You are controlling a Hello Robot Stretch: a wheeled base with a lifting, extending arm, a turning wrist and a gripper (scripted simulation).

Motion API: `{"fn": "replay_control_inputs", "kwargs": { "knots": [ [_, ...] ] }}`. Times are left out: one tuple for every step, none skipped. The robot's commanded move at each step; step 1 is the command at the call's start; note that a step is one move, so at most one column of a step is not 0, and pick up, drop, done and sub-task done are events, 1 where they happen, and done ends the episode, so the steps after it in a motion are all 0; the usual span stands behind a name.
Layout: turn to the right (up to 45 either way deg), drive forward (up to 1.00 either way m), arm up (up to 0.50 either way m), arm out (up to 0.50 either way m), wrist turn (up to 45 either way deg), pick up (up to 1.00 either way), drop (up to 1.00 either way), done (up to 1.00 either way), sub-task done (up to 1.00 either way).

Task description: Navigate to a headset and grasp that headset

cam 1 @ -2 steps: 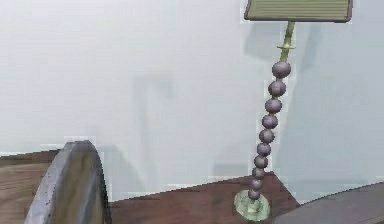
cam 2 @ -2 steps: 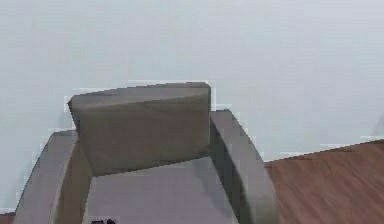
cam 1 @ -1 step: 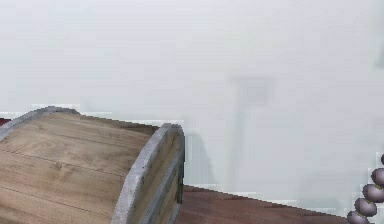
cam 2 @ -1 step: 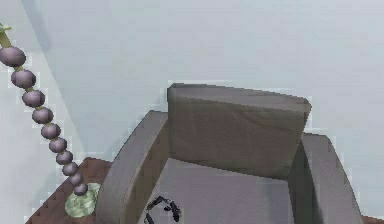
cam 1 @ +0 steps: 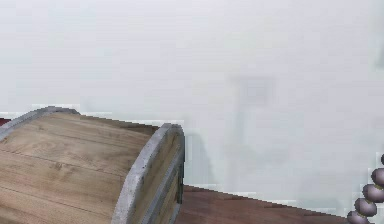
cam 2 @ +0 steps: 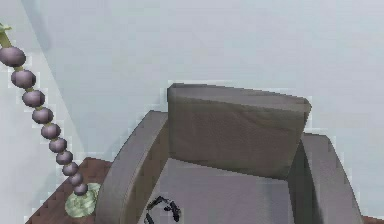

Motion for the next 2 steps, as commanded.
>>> {"fn": "replay_control_inputs", "kwargs": {
  "knots": [
    [0.0,0.00,0.08,0.00,0.0,0.00,0.00,0.00,0.00],
    [0.0,0.00,0.00,0.20,0.0,0.00,0.00,0.00,0.00]
  ]
}}
